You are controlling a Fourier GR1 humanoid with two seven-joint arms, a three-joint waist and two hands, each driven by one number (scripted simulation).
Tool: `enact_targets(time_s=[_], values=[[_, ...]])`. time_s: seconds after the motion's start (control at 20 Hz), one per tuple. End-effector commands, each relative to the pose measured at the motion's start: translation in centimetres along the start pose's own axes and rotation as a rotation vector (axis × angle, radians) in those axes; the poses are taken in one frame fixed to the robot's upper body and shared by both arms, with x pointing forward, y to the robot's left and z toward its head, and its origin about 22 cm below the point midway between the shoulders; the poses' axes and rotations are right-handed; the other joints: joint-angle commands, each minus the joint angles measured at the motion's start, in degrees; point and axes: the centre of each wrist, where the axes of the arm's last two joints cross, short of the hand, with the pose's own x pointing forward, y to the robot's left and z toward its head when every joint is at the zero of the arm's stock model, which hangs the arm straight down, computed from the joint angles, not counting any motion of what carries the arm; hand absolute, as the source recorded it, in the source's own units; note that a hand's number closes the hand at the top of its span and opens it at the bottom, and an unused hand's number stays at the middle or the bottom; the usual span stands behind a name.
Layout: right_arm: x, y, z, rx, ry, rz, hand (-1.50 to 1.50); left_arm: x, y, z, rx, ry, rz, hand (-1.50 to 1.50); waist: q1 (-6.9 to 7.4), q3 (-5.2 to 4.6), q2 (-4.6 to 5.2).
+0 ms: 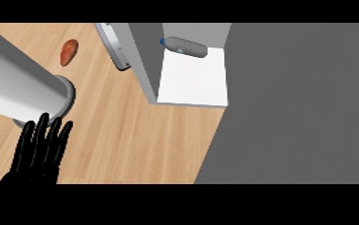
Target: Pick up the bottled water, place it into the cabinet and close the cabinet
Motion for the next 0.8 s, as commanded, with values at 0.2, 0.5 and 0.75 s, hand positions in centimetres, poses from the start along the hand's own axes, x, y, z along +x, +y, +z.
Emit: enact_targets(time_s=[0.2,0.5,0.75], values=[[0.6,0.3,-3.6,-0.104,-0.074,-0.027,1.50,0.6,0.8,0.0,-0.014,-0.012,0.001,-1.50,1.36,-0.06,0.40],[0.0,0.1,-3.7,-0.111,-0.047,-0.072,1.50,1.0,1.2,-0.1,-0.019,-0.023,0.008,-1.50,2.08,-0.11,0.88],[-0.6,0.1,-3.9,-0.088,-0.073,-0.148,1.50,1.1,1.4,-0.1,-0.044,-0.003,0.010,-1.50,3.04,0.02,1.83]])
